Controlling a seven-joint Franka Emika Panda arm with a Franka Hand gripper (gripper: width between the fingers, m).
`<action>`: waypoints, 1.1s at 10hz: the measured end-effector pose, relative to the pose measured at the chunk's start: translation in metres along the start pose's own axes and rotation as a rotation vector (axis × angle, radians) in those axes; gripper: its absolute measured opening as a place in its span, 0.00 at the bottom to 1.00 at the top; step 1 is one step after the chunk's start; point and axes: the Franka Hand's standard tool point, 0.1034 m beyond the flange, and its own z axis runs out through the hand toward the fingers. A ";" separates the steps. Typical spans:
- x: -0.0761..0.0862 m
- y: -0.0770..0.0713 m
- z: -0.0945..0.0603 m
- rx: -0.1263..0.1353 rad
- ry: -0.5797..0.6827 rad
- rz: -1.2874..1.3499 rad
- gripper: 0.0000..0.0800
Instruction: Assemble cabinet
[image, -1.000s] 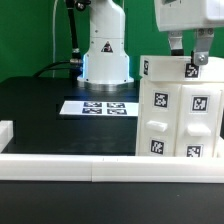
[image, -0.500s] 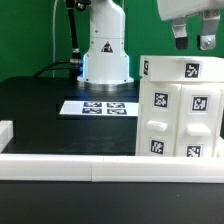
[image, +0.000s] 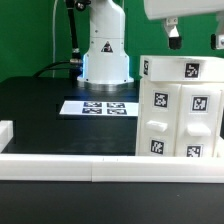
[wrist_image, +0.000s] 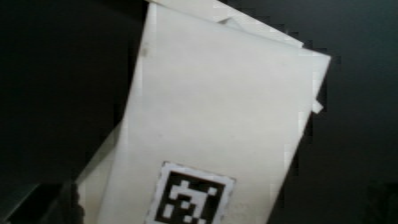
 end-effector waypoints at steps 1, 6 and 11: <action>0.001 -0.001 -0.001 0.001 0.002 -0.121 1.00; 0.007 -0.001 -0.003 -0.005 -0.001 -0.713 1.00; 0.010 0.002 -0.002 -0.067 0.009 -1.400 1.00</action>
Offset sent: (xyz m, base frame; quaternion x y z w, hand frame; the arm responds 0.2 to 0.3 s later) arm 0.0000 0.0000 0.0000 0.0000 0.0000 -0.2667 0.9638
